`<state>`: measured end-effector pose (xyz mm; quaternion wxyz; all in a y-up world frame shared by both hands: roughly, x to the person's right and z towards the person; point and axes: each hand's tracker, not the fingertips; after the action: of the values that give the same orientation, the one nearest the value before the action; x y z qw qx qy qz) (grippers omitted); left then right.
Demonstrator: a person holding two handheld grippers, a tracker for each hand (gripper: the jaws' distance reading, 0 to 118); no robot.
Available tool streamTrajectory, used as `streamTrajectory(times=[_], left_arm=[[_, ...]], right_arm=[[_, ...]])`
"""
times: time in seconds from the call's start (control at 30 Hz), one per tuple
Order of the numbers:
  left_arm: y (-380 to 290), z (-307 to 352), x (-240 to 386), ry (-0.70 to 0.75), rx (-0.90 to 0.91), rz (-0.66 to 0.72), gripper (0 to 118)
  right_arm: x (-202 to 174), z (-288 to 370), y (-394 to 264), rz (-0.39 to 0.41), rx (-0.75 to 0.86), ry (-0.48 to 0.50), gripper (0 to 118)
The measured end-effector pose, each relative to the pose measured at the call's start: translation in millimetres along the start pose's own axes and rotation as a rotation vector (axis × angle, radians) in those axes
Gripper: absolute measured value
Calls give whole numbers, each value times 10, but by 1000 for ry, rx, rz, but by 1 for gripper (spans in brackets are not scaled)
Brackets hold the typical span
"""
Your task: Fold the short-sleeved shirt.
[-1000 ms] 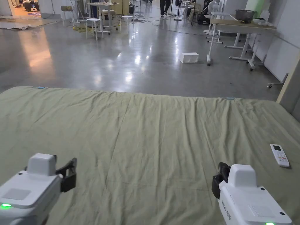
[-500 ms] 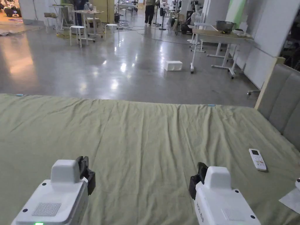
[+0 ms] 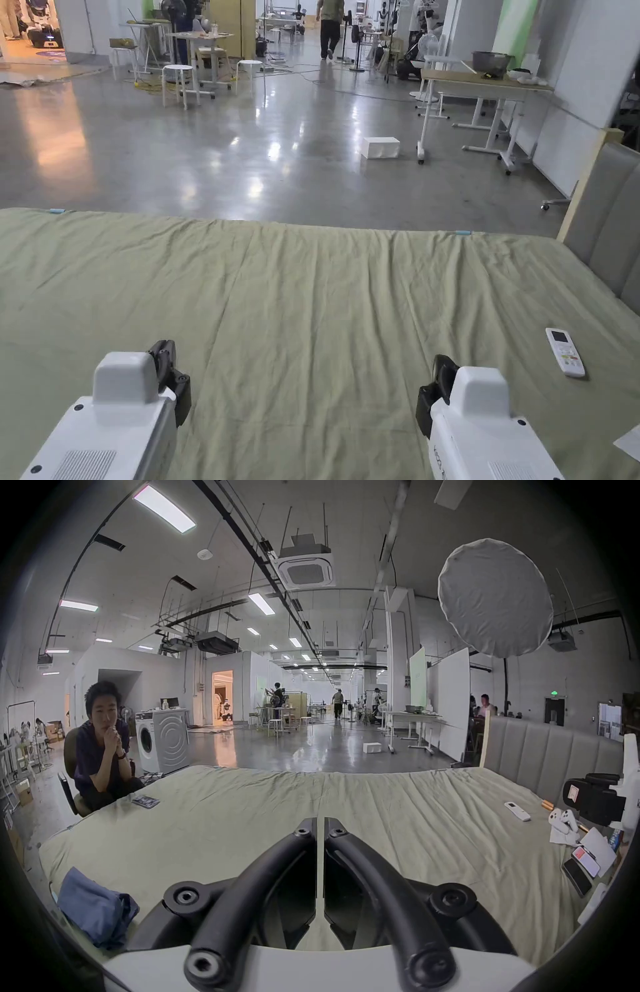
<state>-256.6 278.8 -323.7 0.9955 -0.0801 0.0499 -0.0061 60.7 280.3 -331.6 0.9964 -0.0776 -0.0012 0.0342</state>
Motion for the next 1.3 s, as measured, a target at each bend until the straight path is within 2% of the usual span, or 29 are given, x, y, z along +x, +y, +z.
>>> streamTrajectory(times=[0.5,0.57,0.6,0.63,0.67,0.7,0.73,0.77,0.8,0.83,0.97,1.13,1.3], left_arm=[[20,42,36,-5,-2,30,0],[29,37,24,-4,-1,33,0],[34,31,16,-6,-6,32,0],[34,27,9,-5,-10,31,2],[21,26,2,-2,-7,31,12],[11,20,-5,2,-5,29,25],[4,13,-13,5,-8,26,41],[0,8,-21,8,-12,25,63],[-8,6,-31,9,-14,26,74],[-20,11,-41,8,-11,26,79],[-26,47,-56,8,6,5,82],[-7,95,-79,14,25,-6,92],[-8,132,-129,-2,13,10,94]], right_arm=[[21,52,22,9,10,-8,0],[28,47,16,16,15,-19,3],[32,45,14,21,15,-22,13],[42,37,12,24,14,-26,29],[58,23,1,12,4,-33,57],[72,14,-5,4,0,-37,73],[86,10,-16,-5,1,-43,83],[92,10,-24,-9,4,-48,92],[92,11,-27,-8,7,-53,96],[90,14,-28,-3,11,-59,100],[80,30,-25,7,28,-60,117],[61,45,-4,-4,53,-21,118],[43,47,39,-35,55,9,118]])
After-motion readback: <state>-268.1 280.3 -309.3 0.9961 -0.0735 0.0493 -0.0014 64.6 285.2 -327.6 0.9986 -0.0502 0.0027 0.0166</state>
